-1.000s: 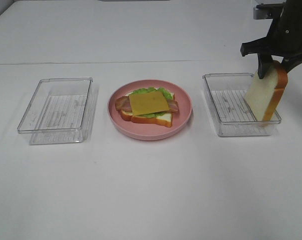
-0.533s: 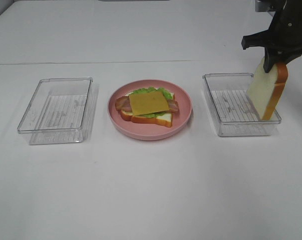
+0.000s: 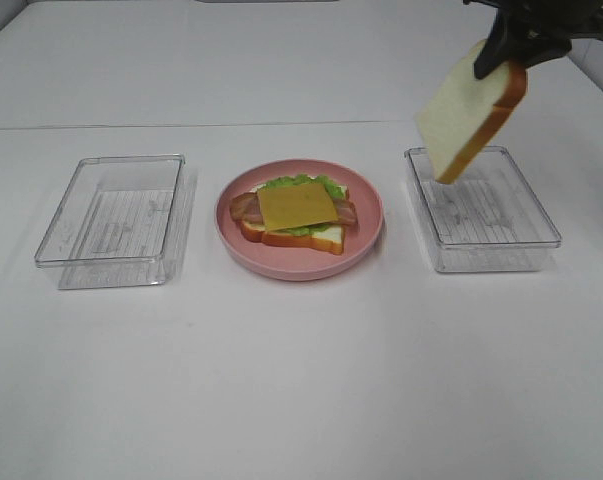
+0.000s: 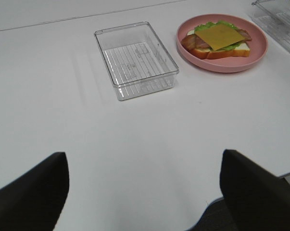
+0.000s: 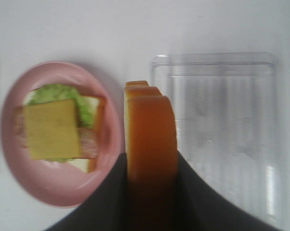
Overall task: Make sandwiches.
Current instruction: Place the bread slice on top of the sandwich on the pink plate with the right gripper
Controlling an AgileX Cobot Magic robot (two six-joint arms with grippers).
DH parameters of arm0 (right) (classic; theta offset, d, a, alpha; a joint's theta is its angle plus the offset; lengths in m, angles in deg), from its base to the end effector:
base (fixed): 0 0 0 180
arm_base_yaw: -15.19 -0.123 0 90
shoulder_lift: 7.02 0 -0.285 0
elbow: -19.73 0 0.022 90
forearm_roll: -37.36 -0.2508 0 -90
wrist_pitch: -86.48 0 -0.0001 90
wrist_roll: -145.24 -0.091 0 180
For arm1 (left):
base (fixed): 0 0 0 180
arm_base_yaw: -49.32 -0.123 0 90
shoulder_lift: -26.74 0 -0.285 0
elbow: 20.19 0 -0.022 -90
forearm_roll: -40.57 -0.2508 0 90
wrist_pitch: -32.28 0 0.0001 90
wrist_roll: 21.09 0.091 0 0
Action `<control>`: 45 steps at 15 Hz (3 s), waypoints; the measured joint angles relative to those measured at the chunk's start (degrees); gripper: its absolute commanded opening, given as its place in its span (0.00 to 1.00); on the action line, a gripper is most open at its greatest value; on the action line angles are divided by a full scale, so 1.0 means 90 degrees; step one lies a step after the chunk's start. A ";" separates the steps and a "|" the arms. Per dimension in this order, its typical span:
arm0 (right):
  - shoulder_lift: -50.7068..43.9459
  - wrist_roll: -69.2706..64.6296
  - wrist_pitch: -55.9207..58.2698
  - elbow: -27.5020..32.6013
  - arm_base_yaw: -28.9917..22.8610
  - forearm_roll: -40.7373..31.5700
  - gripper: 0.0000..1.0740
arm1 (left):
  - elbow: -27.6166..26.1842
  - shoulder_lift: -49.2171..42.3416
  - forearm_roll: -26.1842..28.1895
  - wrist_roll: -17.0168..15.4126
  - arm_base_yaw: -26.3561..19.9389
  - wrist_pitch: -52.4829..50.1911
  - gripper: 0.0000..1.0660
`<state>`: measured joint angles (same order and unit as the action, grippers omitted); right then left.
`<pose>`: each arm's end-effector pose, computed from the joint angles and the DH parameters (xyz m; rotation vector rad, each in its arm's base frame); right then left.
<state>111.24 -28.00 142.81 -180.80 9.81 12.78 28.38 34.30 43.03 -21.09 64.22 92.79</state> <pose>0.4222 0.0714 0.2870 -0.0715 2.6383 0.5429 -0.0060 -0.0019 0.2777 0.2667 2.0242 -0.2144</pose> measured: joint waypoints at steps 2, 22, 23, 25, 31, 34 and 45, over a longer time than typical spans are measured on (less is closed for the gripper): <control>0.0000 0.0929 -0.0185 0.0395 -0.0261 -0.1585 0.00 | 0.0000 0.0000 0.0000 0.0000 0.0000 0.0000 0.76; 0.1483 0.1649 -0.2680 0.1369 -0.1451 -0.4545 0.00 | 0.0000 0.0000 0.0000 0.0000 0.0000 0.0000 0.76; 0.1483 0.1649 -0.2693 0.1369 -0.1451 -0.4539 0.00 | 0.0000 0.0000 0.0000 0.0000 0.0000 0.0000 0.76; 0.1483 0.1649 -0.2693 0.1369 -0.1451 -0.4539 0.16 | 0.0000 0.0000 0.0000 0.0000 0.0000 0.0000 0.76; 0.1483 0.1623 -0.2693 0.1369 -0.1451 -0.4520 0.53 | 0.0000 0.0000 0.0000 0.0000 0.0000 0.0000 0.76; 0.1483 0.1235 -0.2693 0.1369 -0.1451 -0.4043 0.62 | 0.0000 0.0000 0.0000 0.0000 0.0000 0.0000 0.76; 0.0312 -0.1210 -0.1910 0.1375 -0.1451 0.0057 0.70 | 0.0000 0.0000 0.0000 0.0000 0.0000 0.0000 0.76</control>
<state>114.04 -38.89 125.62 -168.42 -3.25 13.30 28.38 34.30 43.03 -21.09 64.22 92.79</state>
